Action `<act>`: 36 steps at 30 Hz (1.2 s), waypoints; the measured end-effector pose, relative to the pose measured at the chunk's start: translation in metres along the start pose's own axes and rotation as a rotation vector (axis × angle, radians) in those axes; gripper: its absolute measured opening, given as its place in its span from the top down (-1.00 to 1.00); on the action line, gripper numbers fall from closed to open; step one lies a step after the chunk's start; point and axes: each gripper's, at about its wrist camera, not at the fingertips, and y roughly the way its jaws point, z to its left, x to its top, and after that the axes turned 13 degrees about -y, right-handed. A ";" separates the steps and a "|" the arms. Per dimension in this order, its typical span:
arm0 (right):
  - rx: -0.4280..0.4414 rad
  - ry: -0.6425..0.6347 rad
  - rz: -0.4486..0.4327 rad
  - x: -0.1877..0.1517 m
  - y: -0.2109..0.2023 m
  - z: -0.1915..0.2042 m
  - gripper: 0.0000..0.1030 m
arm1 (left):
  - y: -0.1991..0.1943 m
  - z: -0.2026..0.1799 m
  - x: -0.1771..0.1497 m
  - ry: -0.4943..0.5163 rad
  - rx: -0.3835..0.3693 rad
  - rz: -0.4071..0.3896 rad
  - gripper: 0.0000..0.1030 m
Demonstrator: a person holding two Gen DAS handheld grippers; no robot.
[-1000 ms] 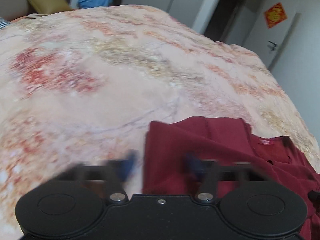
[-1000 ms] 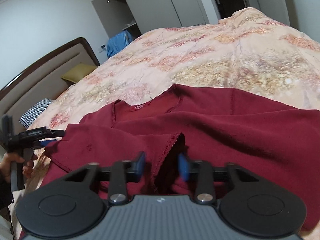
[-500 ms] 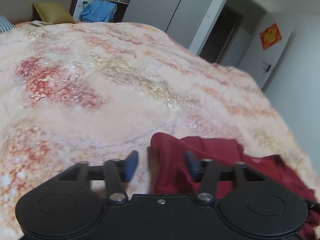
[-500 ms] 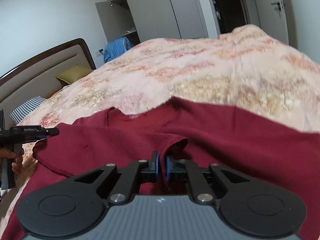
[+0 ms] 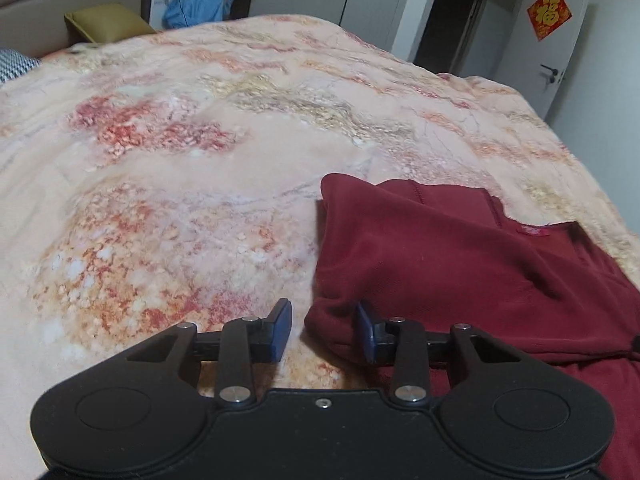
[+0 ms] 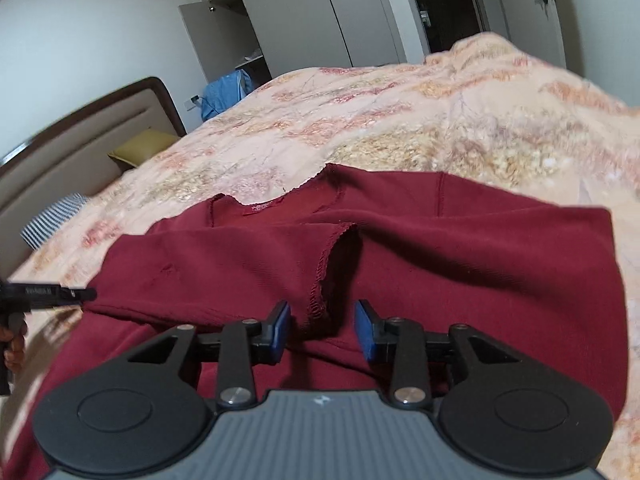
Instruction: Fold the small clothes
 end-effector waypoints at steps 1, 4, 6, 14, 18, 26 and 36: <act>-0.019 -0.026 0.002 0.000 -0.002 0.003 0.21 | 0.000 -0.002 -0.001 0.008 0.011 -0.005 0.24; -0.054 -0.083 0.004 -0.002 -0.016 0.012 -0.03 | -0.009 -0.001 -0.001 -0.035 0.016 -0.018 0.06; -0.051 -0.097 -0.008 -0.007 -0.032 0.015 -0.47 | -0.019 0.004 -0.002 -0.078 0.009 -0.022 -0.15; -0.091 -0.165 -0.021 -0.054 -0.107 0.023 -0.93 | -0.044 -0.001 -0.018 -0.022 -0.006 -0.045 -0.59; -0.118 -0.149 -0.015 -0.076 -0.128 0.025 -1.00 | -0.032 -0.015 -0.014 0.020 -0.005 -0.066 -0.69; -0.155 -0.054 -0.015 -0.095 -0.132 0.021 -1.00 | 0.007 -0.042 -0.001 0.157 0.062 -0.084 -0.59; -0.127 -0.017 -0.049 -0.083 -0.113 0.019 -1.00 | 0.006 -0.039 0.007 0.164 0.036 -0.131 0.71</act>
